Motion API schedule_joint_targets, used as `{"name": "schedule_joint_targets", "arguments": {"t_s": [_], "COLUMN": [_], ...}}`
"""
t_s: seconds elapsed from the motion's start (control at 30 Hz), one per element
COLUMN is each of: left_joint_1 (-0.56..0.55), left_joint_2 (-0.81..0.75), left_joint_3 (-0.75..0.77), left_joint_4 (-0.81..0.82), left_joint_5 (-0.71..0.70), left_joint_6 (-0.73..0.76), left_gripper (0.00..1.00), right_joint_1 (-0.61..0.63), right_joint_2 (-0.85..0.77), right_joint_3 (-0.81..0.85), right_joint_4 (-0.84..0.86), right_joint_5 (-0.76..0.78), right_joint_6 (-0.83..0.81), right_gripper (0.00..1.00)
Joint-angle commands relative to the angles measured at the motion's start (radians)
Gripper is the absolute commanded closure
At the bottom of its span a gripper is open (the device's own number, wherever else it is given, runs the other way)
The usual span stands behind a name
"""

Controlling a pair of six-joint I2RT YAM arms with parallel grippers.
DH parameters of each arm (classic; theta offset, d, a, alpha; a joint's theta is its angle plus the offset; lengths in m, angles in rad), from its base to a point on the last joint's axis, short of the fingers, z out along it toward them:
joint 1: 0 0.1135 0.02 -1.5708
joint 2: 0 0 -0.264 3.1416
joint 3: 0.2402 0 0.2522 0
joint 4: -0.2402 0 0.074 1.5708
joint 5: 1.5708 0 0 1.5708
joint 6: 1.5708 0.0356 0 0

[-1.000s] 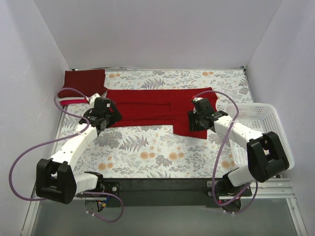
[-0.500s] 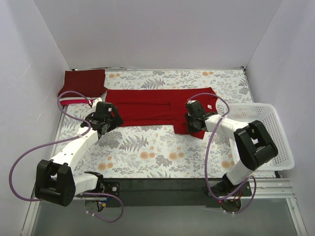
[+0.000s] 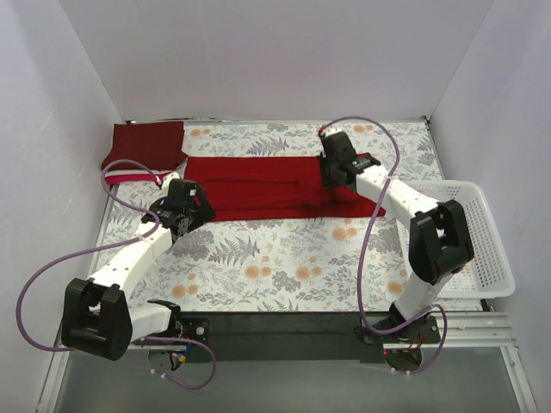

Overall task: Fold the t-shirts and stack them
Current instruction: Fold the tshirt

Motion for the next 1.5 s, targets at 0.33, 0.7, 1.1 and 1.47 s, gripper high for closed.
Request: {"name": "schedule_joint_targets", "arguments": {"t_s": [0.33, 0.7, 1.1, 1.47], "left_joint_1": [0.003, 0.006, 0.109, 0.124], "left_joint_2": [0.034, 0.12, 0.48, 0.654], "left_joint_3": [-0.006, 0.058, 0.4, 0.437], "left_joint_4": [0.009, -0.008, -0.061, -0.135], "left_joint_5": [0.017, -0.003, 0.041, -0.033], "left_joint_6": [0.017, -0.004, -0.023, -0.027], "left_gripper": [0.25, 0.25, 0.44, 0.46], "right_joint_1": [-0.179, -0.268, -0.351, -0.394], "right_joint_2": [0.387, 0.191, -0.052, 0.027], "right_joint_3": [0.511, 0.3, -0.218, -0.275], "right_joint_4": [-0.015, -0.029, 0.169, 0.209], "right_joint_5": [0.036, -0.046, -0.195, -0.188], "right_joint_6": [-0.115, -0.066, 0.011, 0.025], "right_gripper": [0.77, 0.48, 0.58, 0.66]}}
